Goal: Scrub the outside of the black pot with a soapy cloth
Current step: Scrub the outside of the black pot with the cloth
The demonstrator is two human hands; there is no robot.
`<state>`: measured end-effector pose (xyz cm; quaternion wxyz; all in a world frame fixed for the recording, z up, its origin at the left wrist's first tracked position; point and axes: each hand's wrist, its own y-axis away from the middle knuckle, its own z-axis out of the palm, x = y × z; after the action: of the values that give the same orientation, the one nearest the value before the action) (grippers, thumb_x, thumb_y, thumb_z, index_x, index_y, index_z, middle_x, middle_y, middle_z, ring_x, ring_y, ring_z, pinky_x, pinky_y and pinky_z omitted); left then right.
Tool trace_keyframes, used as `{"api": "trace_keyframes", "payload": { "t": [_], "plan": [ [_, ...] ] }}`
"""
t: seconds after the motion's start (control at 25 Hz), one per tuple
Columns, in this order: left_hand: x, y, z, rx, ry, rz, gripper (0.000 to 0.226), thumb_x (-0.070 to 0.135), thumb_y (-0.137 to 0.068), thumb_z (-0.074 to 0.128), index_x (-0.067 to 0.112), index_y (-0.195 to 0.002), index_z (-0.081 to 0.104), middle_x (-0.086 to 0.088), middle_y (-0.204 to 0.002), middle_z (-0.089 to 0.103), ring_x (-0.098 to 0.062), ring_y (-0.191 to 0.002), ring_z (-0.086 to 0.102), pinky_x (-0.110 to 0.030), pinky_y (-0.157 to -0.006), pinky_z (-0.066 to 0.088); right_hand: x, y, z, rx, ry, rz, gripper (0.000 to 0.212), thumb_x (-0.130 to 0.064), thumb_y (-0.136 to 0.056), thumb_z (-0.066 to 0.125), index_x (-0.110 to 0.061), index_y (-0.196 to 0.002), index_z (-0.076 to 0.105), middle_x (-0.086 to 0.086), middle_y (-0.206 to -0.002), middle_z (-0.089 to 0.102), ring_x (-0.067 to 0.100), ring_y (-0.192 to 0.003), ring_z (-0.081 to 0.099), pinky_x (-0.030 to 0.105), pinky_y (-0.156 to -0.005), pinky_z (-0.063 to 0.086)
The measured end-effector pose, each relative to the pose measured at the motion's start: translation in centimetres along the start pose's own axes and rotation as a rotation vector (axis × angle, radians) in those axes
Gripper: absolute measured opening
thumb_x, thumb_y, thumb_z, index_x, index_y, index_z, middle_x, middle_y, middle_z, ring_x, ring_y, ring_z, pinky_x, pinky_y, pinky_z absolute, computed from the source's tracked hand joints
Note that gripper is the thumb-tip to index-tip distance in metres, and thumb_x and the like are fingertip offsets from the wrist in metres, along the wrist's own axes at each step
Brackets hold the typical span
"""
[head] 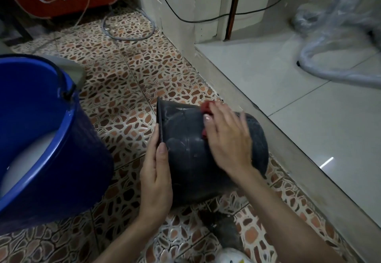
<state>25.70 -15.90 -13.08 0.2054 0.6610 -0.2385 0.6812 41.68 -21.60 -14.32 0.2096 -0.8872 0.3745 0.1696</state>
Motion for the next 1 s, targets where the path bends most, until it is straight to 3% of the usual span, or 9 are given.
{"api": "trace_keyframes", "payload": {
  "t": [0.08,0.28,0.4,0.48,0.56,0.72,0.8,0.92,1.0],
  "plan": [
    [0.0,0.7,0.0,-0.001,-0.041,-0.021,0.036,0.041,-0.105,0.032,0.05,-0.14,0.037,0.053,-0.132,0.042,0.026,-0.126,0.038,-0.001,-0.096,0.038,3.7,1.0,-1.0,0.038,-0.013,0.128,0.052,-0.044,-0.103,0.019,-0.023,-0.148,0.037,-0.005,-0.155,0.035,0.012,-0.146,0.026,0.046,-0.122,0.011],
    [2.4,-2.5,-0.6,-0.017,-0.068,-0.192,0.052,0.052,-0.093,0.036,0.045,-0.144,0.035,0.02,-0.146,0.044,0.001,-0.133,0.044,-0.035,-0.105,0.038,7.3,3.0,-2.6,0.221,-0.387,0.467,0.035,-0.022,-0.104,0.037,-0.026,-0.138,0.046,0.001,-0.13,0.057,0.023,-0.117,0.056,0.044,-0.099,0.047],
    [4.2,-6.5,1.1,-0.008,-0.106,-0.287,0.047,0.054,-0.104,0.026,0.024,-0.119,0.058,0.009,-0.117,0.063,-0.008,-0.109,0.059,-0.024,-0.087,0.048,2.2,4.1,-4.3,0.389,-0.546,0.276,0.039,-0.012,-0.102,0.043,-0.037,-0.132,0.045,-0.011,-0.126,0.057,0.0,-0.105,0.059,0.026,-0.09,0.053],
    [4.3,-6.8,2.0,-0.026,-0.059,-0.237,0.057,0.046,-0.106,0.029,0.002,-0.117,0.063,-0.012,-0.109,0.071,-0.024,-0.097,0.068,-0.031,-0.081,0.055,-2.8,4.1,-4.5,0.352,-0.676,0.098,0.045,-0.01,-0.101,0.045,-0.04,-0.135,0.044,-0.014,-0.136,0.053,-0.004,-0.118,0.054,0.017,-0.097,0.048],
    [4.0,-6.0,2.3,0.032,0.016,-0.202,0.053,0.039,-0.107,0.03,0.0,-0.112,0.065,-0.012,-0.099,0.073,-0.022,-0.089,0.07,-0.025,-0.078,0.057,-6.4,3.4,-3.0,0.225,-0.636,-0.01,0.042,-0.014,-0.102,0.041,-0.032,-0.14,0.046,-0.006,-0.149,0.042,0.0,-0.135,0.04,0.016,-0.107,0.04],
    [2.9,-5.0,1.1,0.044,0.037,-0.144,0.047,0.039,-0.108,0.027,0.017,-0.127,0.064,0.002,-0.122,0.071,-0.009,-0.118,0.065,-0.035,-0.107,0.047,-6.2,3.1,-0.4,0.098,-0.127,-0.277,0.049,-0.036,-0.106,0.027,-0.022,-0.153,0.028,0.003,-0.163,0.017,0.019,-0.151,0.01,0.05,-0.123,0.002],
    [2.8,-4.6,0.7,0.012,0.043,-0.122,0.043,0.035,-0.108,0.028,0.016,-0.126,0.063,-0.001,-0.12,0.072,-0.015,-0.116,0.066,-0.039,-0.104,0.05,-4.9,3.3,0.0,0.025,-0.154,-0.276,0.05,-0.041,-0.105,0.027,-0.027,-0.153,0.026,-0.003,-0.159,0.028,0.013,-0.15,0.017,0.053,-0.121,-0.003],
    [2.8,-3.7,0.5,-0.006,0.107,-0.173,0.036,0.028,-0.108,0.03,0.019,-0.119,0.063,0.009,-0.105,0.077,-0.011,-0.104,0.072,-0.022,-0.079,0.059,-2.1,4.2,0.5,0.092,-0.157,-0.123,0.048,-0.041,-0.106,0.029,-0.027,-0.151,0.03,-0.008,-0.154,0.037,0.013,-0.148,0.021,0.05,-0.122,-0.006],
    [2.9,-3.3,0.5,-0.006,0.064,-0.168,0.035,0.03,-0.108,0.03,0.025,-0.122,0.062,0.016,-0.11,0.074,-0.003,-0.109,0.068,-0.017,-0.083,0.057,1.7,4.0,0.3,0.127,-0.13,0.036,0.046,-0.04,-0.106,0.029,-0.028,-0.15,0.032,-0.01,-0.154,0.035,0.011,-0.148,0.018,0.045,-0.122,-0.007]
  ]
}}
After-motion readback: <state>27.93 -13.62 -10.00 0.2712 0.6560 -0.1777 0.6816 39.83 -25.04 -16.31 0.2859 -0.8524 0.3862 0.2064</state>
